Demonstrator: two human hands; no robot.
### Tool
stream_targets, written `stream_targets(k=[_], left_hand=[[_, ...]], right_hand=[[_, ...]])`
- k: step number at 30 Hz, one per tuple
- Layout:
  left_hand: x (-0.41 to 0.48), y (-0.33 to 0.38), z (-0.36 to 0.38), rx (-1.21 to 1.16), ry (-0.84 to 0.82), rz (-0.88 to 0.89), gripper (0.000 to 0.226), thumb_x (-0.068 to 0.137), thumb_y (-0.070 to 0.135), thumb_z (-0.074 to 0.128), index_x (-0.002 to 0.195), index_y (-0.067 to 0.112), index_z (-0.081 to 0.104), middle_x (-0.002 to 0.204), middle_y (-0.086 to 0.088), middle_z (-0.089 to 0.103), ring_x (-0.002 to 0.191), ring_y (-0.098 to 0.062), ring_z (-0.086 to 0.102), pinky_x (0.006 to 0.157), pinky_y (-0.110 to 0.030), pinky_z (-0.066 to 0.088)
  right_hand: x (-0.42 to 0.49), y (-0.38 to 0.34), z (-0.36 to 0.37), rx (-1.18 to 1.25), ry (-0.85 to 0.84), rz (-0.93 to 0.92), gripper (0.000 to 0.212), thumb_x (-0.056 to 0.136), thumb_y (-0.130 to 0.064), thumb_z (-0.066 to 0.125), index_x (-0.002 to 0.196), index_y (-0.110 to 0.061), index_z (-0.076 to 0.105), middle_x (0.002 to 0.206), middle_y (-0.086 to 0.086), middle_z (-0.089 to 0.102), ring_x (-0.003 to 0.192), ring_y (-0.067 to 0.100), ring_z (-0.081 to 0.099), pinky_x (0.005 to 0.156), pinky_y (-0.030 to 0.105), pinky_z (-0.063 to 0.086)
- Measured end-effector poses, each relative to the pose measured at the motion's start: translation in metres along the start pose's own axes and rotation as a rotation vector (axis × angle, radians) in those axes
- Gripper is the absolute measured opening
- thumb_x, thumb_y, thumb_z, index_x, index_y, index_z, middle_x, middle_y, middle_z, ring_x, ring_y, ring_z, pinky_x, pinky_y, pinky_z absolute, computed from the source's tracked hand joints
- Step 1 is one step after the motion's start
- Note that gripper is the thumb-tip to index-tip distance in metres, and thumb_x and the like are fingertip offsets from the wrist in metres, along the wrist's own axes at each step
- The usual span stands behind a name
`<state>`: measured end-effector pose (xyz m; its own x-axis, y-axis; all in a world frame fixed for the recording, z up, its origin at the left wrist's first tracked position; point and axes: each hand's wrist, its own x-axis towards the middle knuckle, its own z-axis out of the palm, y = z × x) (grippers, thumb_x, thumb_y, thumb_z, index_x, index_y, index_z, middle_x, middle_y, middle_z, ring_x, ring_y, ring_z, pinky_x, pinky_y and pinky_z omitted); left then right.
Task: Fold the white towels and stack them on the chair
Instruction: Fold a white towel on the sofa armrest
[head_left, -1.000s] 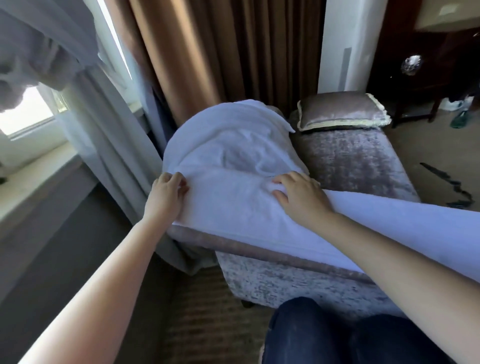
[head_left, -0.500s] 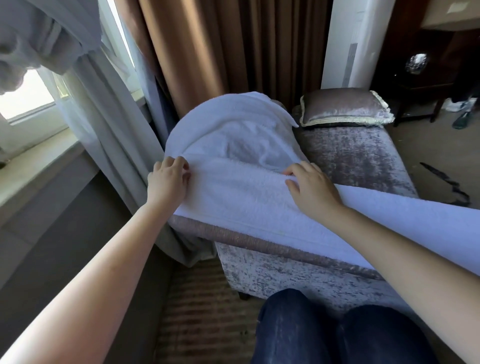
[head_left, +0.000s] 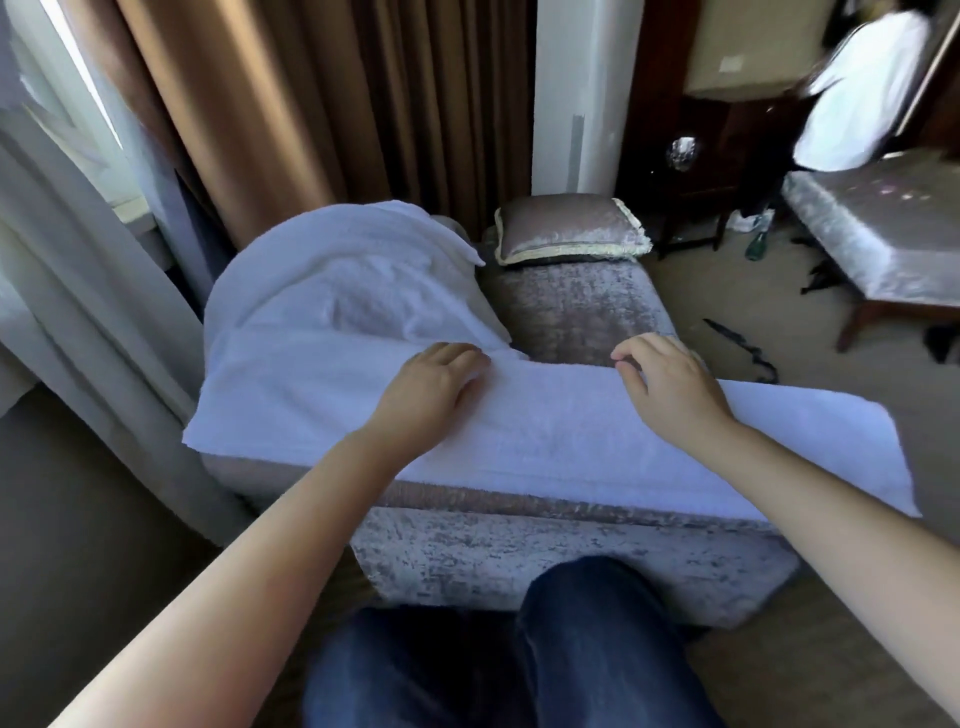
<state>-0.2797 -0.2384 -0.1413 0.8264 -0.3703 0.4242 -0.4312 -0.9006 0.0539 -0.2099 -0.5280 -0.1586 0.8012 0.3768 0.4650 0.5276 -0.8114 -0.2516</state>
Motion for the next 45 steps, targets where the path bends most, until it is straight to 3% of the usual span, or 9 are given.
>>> stream_targets(k=[8,15,21,25,28,32,36,42,45], left_hand=[[0.063,0.088,0.045,-0.137,-0.049,0.177,0.048,0.095,0.036,0.034,0.115,0.005,0.064,0.119,-0.011,0.065,0.105,-0.034,0.060,0.093,-0.044,0.047],[0.099,0.129,0.074,-0.152,-0.109,0.254,0.046,0.097,0.037,0.037,0.121,0.008,0.062,0.119,-0.010,0.064,0.104,-0.032,0.057,0.093,-0.042,0.042],[0.107,0.137,0.091,-0.114,-0.102,0.203,0.038,0.102,0.037,0.040,0.132,0.016,0.053,0.129,-0.002,0.057,0.113,-0.024,0.050,0.096,-0.037,0.036],[0.117,0.149,0.091,-0.099,-0.100,0.134,0.033,0.101,0.034,0.042,0.122,0.013,0.059,0.120,-0.005,0.061,0.108,-0.027,0.054,0.090,-0.039,0.040],[0.122,0.162,0.094,-0.125,-0.112,0.097,0.031,0.102,0.032,0.041,0.118,0.012,0.058,0.117,-0.005,0.062,0.104,-0.026,0.055,0.087,-0.039,0.041],[0.124,0.164,0.098,-0.140,-0.117,0.070,0.035,0.100,0.038,0.035,0.115,0.014,0.056,0.115,-0.002,0.063,0.101,-0.025,0.056,0.085,-0.040,0.041],[0.119,0.163,0.097,-0.127,-0.100,0.093,0.047,0.095,0.045,0.028,0.116,0.015,0.057,0.113,-0.001,0.065,0.098,-0.023,0.056,0.084,-0.037,0.040],[0.118,0.158,0.099,-0.171,-0.093,0.077,0.043,0.094,0.047,0.034,0.117,0.018,0.057,0.114,0.002,0.065,0.101,-0.020,0.056,0.085,-0.035,0.042],[0.115,0.156,0.102,-0.193,-0.043,0.073,0.043,0.095,0.047,0.034,0.115,0.018,0.059,0.108,0.003,0.067,0.096,-0.019,0.057,0.078,-0.032,0.043]], right_hand=[[-0.057,0.087,-0.032,-0.227,-0.084,0.360,0.032,0.104,-0.020,0.032,0.117,-0.011,0.059,0.113,0.008,0.063,0.108,0.030,0.050,0.090,0.040,0.034],[-0.065,0.093,-0.024,-0.289,-0.027,0.371,0.028,0.103,-0.018,0.034,0.114,-0.010,0.058,0.109,0.008,0.062,0.105,0.030,0.052,0.089,0.038,0.031],[-0.085,0.123,-0.057,-0.247,-0.056,0.489,0.036,0.103,-0.026,0.036,0.137,-0.018,0.048,0.138,0.000,0.052,0.131,0.021,0.039,0.104,0.037,0.024],[-0.105,0.161,-0.078,-0.132,-0.188,0.691,0.044,0.102,-0.025,0.037,0.146,-0.019,0.036,0.142,0.011,0.047,0.129,0.030,0.039,0.101,0.041,0.037],[-0.109,0.168,-0.081,0.096,-0.208,0.722,0.047,0.102,-0.025,0.038,0.148,-0.021,0.031,0.142,0.011,0.047,0.122,0.031,0.049,0.093,0.039,0.044],[-0.102,0.171,-0.081,0.330,-0.083,0.730,0.048,0.097,-0.015,0.048,0.144,-0.018,0.038,0.137,0.009,0.051,0.121,0.026,0.051,0.093,0.032,0.042],[-0.101,0.173,-0.077,0.384,-0.009,0.710,0.047,0.092,-0.010,0.051,0.138,-0.020,0.044,0.120,0.009,0.059,0.109,0.025,0.057,0.087,0.030,0.043],[-0.106,0.173,-0.082,0.517,0.070,0.750,0.042,0.090,-0.011,0.059,0.131,-0.013,0.052,0.114,0.012,0.062,0.104,0.027,0.060,0.090,0.038,0.049],[-0.111,0.170,-0.089,0.621,-0.006,0.832,0.018,0.091,-0.022,0.061,0.094,-0.005,0.065,0.088,0.016,0.067,0.085,0.027,0.062,0.074,0.035,0.049]])
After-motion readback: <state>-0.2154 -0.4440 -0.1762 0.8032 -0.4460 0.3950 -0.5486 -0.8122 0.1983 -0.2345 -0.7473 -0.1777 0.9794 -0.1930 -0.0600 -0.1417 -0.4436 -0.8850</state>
